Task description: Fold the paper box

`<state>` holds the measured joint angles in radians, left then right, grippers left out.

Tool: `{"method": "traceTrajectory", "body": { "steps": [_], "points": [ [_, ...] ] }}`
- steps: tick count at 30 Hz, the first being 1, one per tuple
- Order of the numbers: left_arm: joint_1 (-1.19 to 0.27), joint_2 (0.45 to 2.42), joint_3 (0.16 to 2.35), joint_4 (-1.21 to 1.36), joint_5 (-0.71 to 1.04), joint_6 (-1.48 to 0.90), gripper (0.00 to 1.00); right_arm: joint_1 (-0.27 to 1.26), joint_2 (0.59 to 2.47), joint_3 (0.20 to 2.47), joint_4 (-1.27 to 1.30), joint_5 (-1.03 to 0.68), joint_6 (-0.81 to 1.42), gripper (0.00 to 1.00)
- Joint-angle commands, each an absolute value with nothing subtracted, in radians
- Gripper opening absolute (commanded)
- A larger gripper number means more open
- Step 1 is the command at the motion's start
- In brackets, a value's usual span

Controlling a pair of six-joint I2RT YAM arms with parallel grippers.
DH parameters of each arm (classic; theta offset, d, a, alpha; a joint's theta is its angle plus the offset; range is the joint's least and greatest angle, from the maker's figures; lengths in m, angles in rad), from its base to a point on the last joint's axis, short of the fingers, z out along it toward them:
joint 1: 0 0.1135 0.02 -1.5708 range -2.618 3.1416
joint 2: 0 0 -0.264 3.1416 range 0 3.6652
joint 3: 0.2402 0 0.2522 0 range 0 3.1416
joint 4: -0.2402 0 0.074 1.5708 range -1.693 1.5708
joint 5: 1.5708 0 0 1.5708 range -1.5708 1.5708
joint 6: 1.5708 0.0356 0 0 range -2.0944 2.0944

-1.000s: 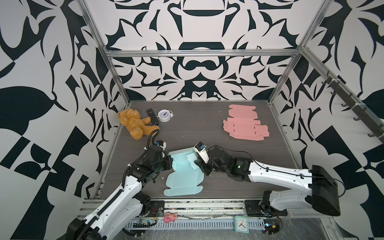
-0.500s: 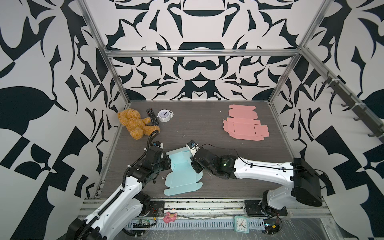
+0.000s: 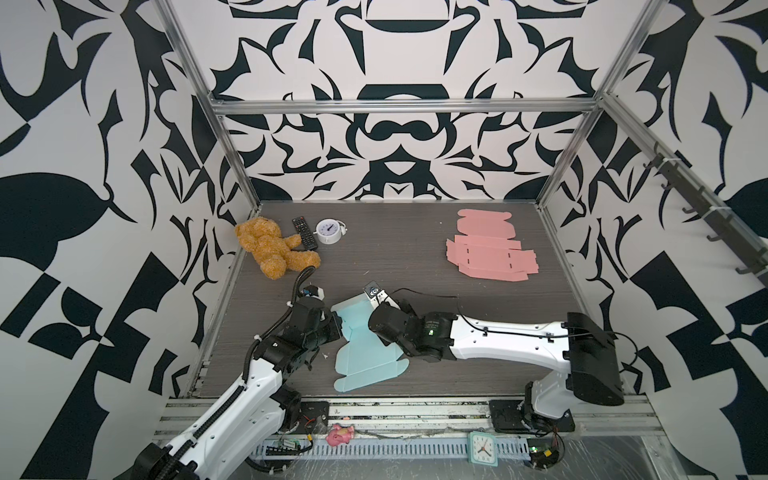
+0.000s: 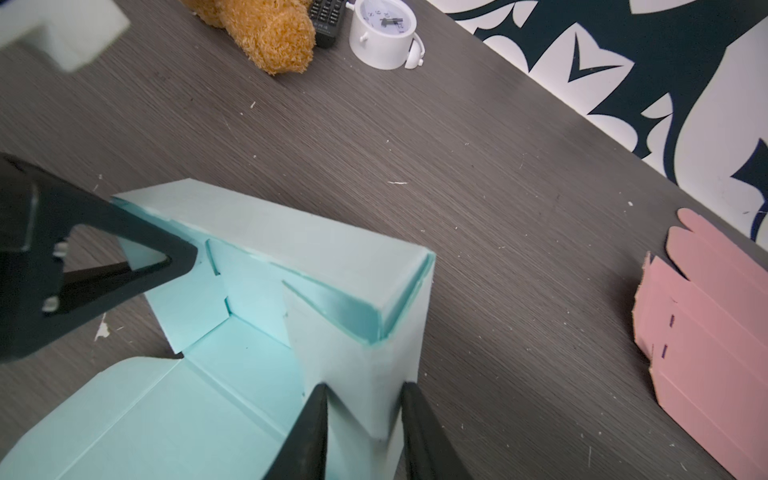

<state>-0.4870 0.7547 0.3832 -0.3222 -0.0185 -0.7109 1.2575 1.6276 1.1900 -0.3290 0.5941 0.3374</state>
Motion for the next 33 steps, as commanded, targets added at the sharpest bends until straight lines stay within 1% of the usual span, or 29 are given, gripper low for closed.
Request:
{"method": "traceTrajectory", "body": {
  "steps": [1, 11, 18, 33],
  "points": [
    [-0.5, 0.744, 0.374, -0.304, -0.016, -0.73, 0.03, 1.264, 1.627, 1.234, -0.362, 0.668, 0.335, 0.32],
    [-0.509, 0.756, 0.372, -0.282, -0.026, -0.741, 0.03, 1.262, 1.71, 1.311, -0.427, 0.744, 0.318, 0.33],
    [-0.514, 0.756, 0.373, -0.269, -0.031, -0.751, 0.03, 1.261, 1.752, 1.364, -0.491, 0.799, 0.32, 0.27],
    [-0.516, 0.776, 0.356, -0.174, -0.005, -0.778, 0.03, 1.267, 1.865, 1.502, -0.657, 0.938, 0.347, 0.27]
  ]
}}
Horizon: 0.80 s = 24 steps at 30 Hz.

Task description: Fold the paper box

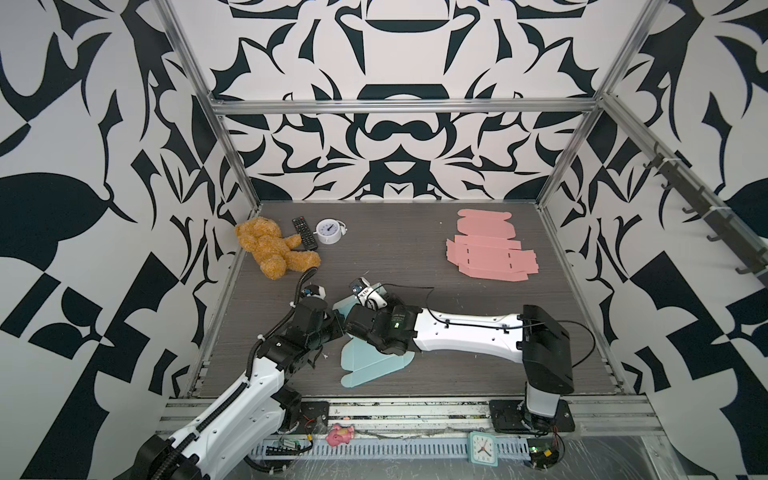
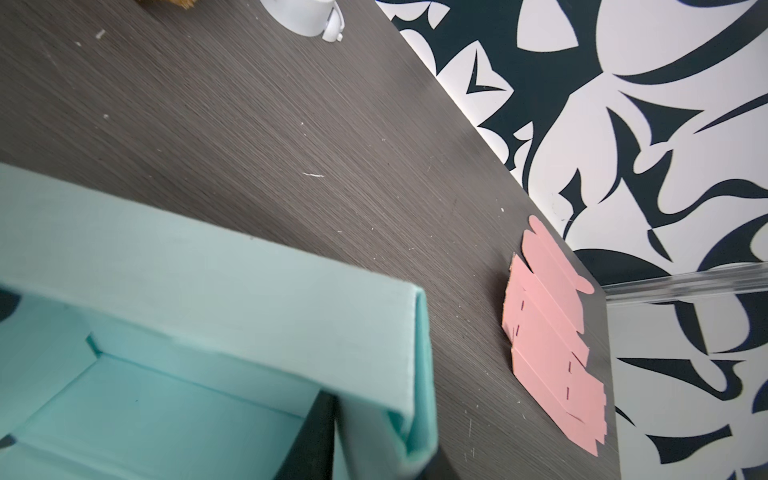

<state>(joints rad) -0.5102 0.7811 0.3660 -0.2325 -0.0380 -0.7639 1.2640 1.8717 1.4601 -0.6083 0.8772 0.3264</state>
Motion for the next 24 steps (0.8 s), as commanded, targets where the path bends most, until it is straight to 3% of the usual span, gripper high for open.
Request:
{"method": "traceTrajectory", "body": {
  "steps": [1, 15, 24],
  "points": [
    [-0.516, 0.776, 0.358, -0.17, -0.002, -0.777, 0.03, 1.269, 1.867, 1.506, -0.663, 0.945, 0.349, 0.27],
    [-0.516, 0.798, 0.353, -0.101, 0.042, -0.805, 0.03, 1.269, 1.924, 1.579, -0.77, 1.037, 0.39, 0.25],
    [-0.516, 0.79, 0.359, -0.097, 0.047, -0.807, 0.03, 1.268, 1.965, 1.623, -0.835, 1.079, 0.418, 0.16]
  ]
}}
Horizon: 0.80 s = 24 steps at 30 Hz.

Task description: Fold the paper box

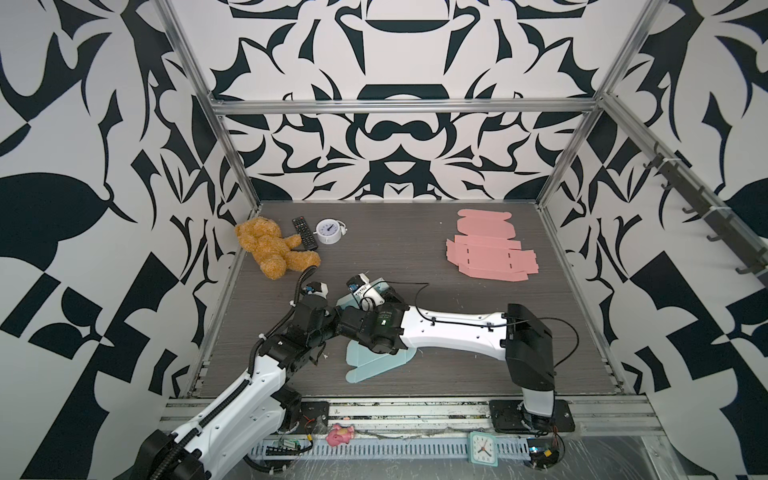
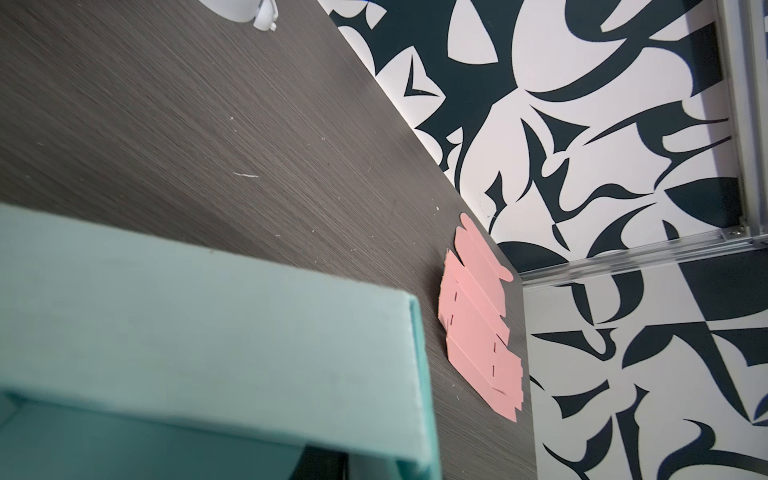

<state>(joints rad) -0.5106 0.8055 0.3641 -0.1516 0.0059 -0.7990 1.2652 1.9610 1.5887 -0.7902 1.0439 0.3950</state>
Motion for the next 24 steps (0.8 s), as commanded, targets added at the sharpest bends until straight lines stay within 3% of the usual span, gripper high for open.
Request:
{"method": "traceTrajectory", "body": {
  "steps": [1, 8, 16, 24],
  "points": [
    [-0.516, 0.79, 0.359, -0.095, 0.049, -0.808, 0.03, 1.268, 1.967, 1.623, -0.839, 1.081, 0.423, 0.15],
    [-0.516, 0.793, 0.351, -0.082, 0.047, -0.812, 0.03, 1.268, 1.981, 1.629, -0.873, 1.102, 0.458, 0.13],
    [-0.517, 0.783, 0.342, -0.074, 0.046, -0.817, 0.03, 1.269, 2.008, 1.647, -0.913, 1.117, 0.496, 0.18],
    [-0.517, 0.785, 0.343, -0.074, 0.045, -0.811, 0.03, 1.269, 2.031, 1.667, -0.952, 1.138, 0.517, 0.07]
  ]
}}
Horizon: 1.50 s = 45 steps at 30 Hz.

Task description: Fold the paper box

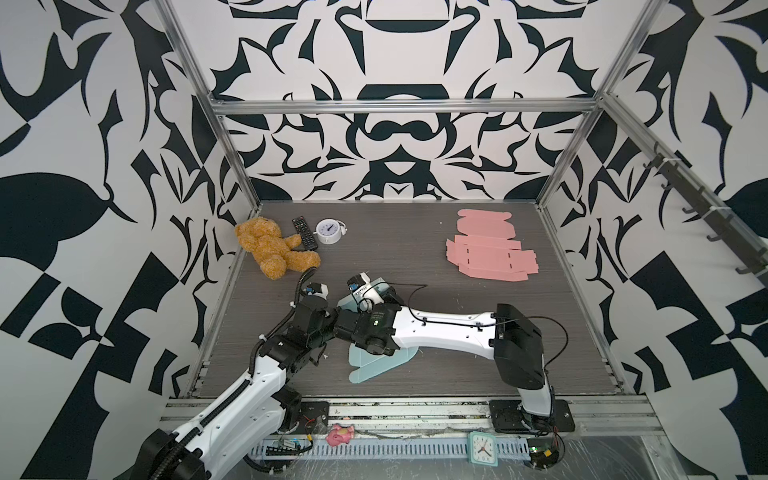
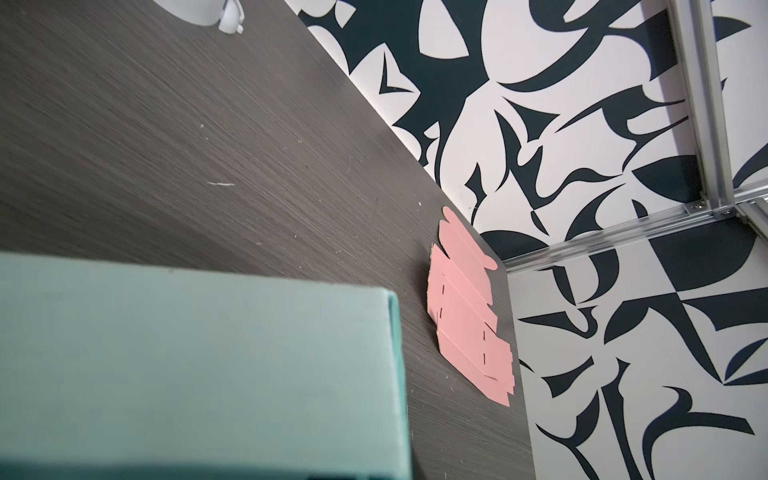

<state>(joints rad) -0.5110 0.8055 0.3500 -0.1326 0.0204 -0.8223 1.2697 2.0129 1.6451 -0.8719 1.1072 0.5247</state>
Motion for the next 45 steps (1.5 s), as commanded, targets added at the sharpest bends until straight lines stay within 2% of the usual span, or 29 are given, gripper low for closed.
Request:
{"method": "traceTrajectory", "body": {
  "steps": [1, 6, 12, 21, 29, 34, 45],
  "points": [
    [-0.517, 0.784, 0.344, -0.074, 0.046, -0.813, 0.03, 1.269, 2.038, 1.674, -0.963, 1.143, 0.52, 0.06],
    [-0.518, 0.785, 0.348, -0.074, 0.047, -0.81, 0.03, 1.272, 2.091, 1.739, -1.067, 1.184, 0.568, 0.05],
    [-0.518, 0.781, 0.347, -0.075, 0.044, -0.81, 0.03, 1.278, 2.089, 1.743, -1.074, 1.191, 0.585, 0.14],
    [-0.518, 0.772, 0.348, -0.088, 0.039, -0.808, 0.03, 1.279, 2.048, 1.695, -0.999, 1.177, 0.56, 0.21],
    [-0.517, 0.764, 0.354, -0.107, 0.034, -0.802, 0.03, 1.278, 2.051, 1.696, -0.989, 1.174, 0.545, 0.15],
    [-0.517, 0.75, 0.369, -0.144, 0.022, -0.793, 0.03, 1.279, 2.045, 1.691, -0.973, 1.166, 0.535, 0.14],
    [-0.517, 0.729, 0.376, -0.188, -0.002, -0.777, 0.03, 1.291, 2.013, 1.659, -0.881, 1.113, 0.495, 0.31]
  ]
}}
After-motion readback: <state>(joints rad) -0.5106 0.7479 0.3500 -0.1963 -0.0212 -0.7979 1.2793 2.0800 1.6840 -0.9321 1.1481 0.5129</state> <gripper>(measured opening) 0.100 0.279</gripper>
